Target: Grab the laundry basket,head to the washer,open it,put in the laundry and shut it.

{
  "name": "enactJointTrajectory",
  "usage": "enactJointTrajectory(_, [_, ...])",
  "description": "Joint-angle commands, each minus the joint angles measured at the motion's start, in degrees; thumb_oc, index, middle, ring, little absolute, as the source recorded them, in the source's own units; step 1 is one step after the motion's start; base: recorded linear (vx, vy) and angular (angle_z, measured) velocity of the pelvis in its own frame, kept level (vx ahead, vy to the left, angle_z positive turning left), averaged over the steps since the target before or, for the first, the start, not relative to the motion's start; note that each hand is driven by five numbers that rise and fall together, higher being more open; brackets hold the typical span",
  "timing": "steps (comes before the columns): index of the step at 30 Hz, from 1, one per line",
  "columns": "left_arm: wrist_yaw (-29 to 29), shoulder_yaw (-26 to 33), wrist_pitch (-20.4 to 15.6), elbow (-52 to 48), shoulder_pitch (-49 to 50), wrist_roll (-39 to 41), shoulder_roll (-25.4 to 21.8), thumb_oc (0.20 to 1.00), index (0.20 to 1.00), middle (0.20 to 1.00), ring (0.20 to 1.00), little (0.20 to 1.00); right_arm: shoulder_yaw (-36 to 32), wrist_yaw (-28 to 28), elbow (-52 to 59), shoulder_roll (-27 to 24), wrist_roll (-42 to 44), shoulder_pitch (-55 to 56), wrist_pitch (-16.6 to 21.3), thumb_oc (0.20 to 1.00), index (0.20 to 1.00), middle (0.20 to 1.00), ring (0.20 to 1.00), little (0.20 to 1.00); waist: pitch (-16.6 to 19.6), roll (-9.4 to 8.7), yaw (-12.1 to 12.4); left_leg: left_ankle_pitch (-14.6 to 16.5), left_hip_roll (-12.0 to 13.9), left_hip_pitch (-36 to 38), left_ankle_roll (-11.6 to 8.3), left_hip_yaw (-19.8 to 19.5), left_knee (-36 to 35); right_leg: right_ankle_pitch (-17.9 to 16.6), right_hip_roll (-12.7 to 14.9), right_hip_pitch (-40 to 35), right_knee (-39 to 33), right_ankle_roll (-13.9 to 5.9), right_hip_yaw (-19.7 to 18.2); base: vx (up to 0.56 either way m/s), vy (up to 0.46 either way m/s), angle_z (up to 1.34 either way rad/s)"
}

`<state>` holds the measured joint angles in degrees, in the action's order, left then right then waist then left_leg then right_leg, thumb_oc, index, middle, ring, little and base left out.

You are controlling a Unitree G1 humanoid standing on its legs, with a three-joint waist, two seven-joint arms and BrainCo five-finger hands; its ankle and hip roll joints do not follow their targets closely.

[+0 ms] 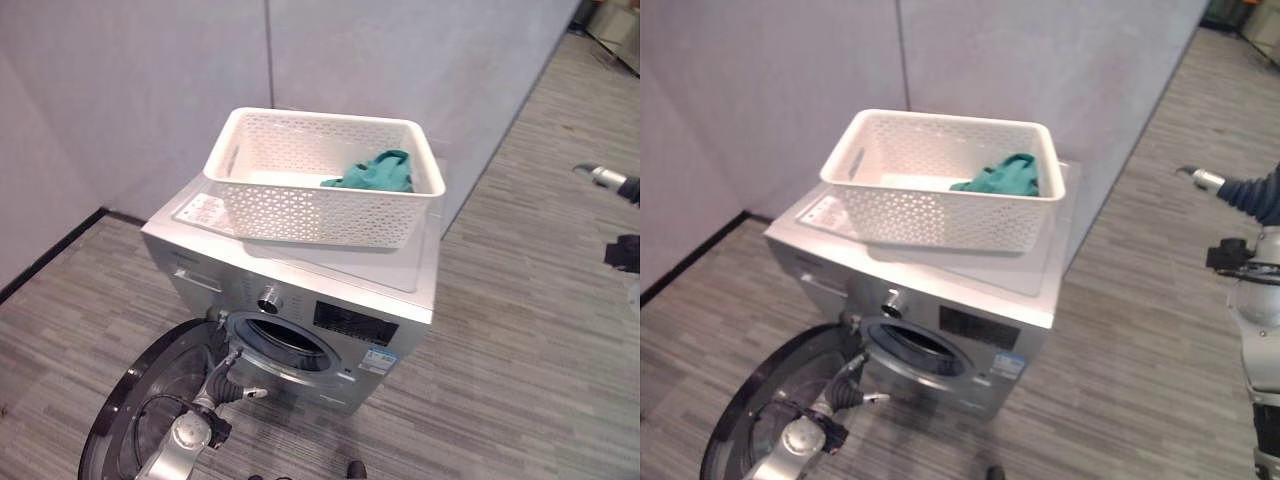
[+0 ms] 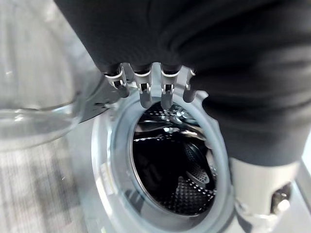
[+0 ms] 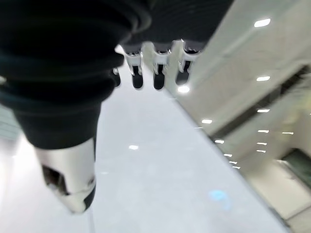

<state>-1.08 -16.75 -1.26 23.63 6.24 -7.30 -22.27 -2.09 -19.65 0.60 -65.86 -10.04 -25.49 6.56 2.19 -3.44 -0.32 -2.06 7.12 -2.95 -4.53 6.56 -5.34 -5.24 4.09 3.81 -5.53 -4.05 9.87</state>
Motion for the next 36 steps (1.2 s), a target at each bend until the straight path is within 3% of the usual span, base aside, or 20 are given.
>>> enactJointTrajectory(1, [0.9, -2.2, -2.6, 3.7, -4.1, 1.4, -4.4, 1.000, 1.000, 1.000, 1.000, 1.000, 3.4, 1.7, -7.8, -1.1, 3.0, -12.4, -0.2, 1.000, 1.000, 1.000, 1.000, 1.000, -1.2, -4.12, 4.0, 0.3, 2.2, -1.7, -0.24, -2.3, 0.3, 9.1, 1.3, -7.4, 2.7, -3.36, 2.3, 0.02, -0.004, 0.29])
enactJointTrajectory(3, [1.7, -2.8, -2.7, 3.7, -4.4, 2.4, -5.3, 1.000, 1.000, 1.000, 1.000, 1.000, 14.0, 4.4, -14.0, -2.4, 3.8, -23.3, -1.5, 1.000, 1.000, 1.000, 1.000, 1.000, -1.9, -4.97, 5.2, 0.1, 2.1, -2.2, -0.32, -2.8, 0.3, 9.0, 1.2, -7.5, 2.4, -3.32, 2.8, 0.00, 0.004, 0.13])
enactJointTrajectory(5, [1.9, -2.6, -2.7, 3.3, -4.2, 2.6, -5.7, 1.000, 1.000, 1.000, 1.000, 1.000, 19.9, 5.0, -17.3, -2.7, 3.5, -29.8, -2.0, 1.000, 1.000, 1.000, 1.000, 1.000, -2.2, -4.95, 5.4, -0.2, 2.1, -2.6, -0.36, -3.1, 0.3, 9.0, 1.2, -7.3, 2.3, -3.29, 3.1, -0.02, 0.001, 0.16])
enactJointTrajectory(7, [2.6, -2.8, -2.6, 3.6, -4.1, 3.0, -6.9, 1.000, 1.000, 1.000, 1.000, 1.000, 30.0, 8.4, -23.7, -1.4, 3.8, -39.0, -2.8, 1.000, 1.000, 1.000, 1.000, 1.000, -3.2, -5.78, 6.7, -0.5, 1.9, -3.5, -0.48, -4.0, 0.3, 9.0, 1.0, -7.3, 2.1, -3.14, 3.8, -0.01, -0.003, 0.16])
enactJointTrajectory(10, [3.0, -2.0, -2.7, 2.9, -3.7, 3.9, -7.7, 1.000, 1.000, 1.000, 1.000, 1.000, 38.9, 11.9, -30.3, 1.3, 5.9, -47.1, -3.3, 1.000, 1.000, 1.000, 1.000, 1.000, -4.3, -6.06, 7.5, -1.1, 1.9, -5.1, -0.57, -5.1, 0.3, 8.9, 0.7, -6.7, 1.7, -2.94, 4.6, -0.02, -0.006, 0.31])
enactJointTrajectory(15, [3.1, -0.6, -2.4, 2.9, -3.0, 4.8, -8.7, 1.000, 1.000, 1.000, 1.000, 1.000, 44.4, 16.9, -30.8, 1.7, 10.0, -50.0, -3.5, 1.000, 1.000, 1.000, 1.000, 1.000, -5.9, -6.61, 7.9, -1.8, 1.9, -7.1, -0.75, -5.8, 0.3, 8.7, 0.4, -5.5, 1.3, -2.87, 5.1, -0.03, -0.003, 0.12])
enactJointTrajectory(19, [3.1, 1.4, -2.0, 3.1, -2.6, 5.6, -9.4, 1.000, 1.000, 1.000, 1.000, 1.000, 51.5, 22.2, -29.1, -1.6, 10.6, -52.4, -4.2, 1.000, 1.000, 1.000, 1.000, 1.000, -8.0, -7.23, 8.2, -2.5, 2.0, -8.9, -0.94, -6.1, 0.3, 8.2, 0.1, -4.0, 1.3, -2.85, 5.3, -0.04, 0.001, 0.08])
enactJointTrajectory(36, [7.8, -1.0, -2.1, 0.1, -1.6, 7.8, -9.6, 1.000, 1.000, 1.000, 1.000, 1.000, 61.8, 32.0, -31.4, -11.8, 11.7, -54.6, -4.9, 1.000, 1.000, 1.000, 1.000, 1.000, -9.9, -6.50, 7.6, -3.0, 1.6, -11.4, -1.09, -7.0, 0.3, 8.0, 0.4, -1.9, 1.3, -3.06, 6.3, 0.00, 0.000, 0.00])
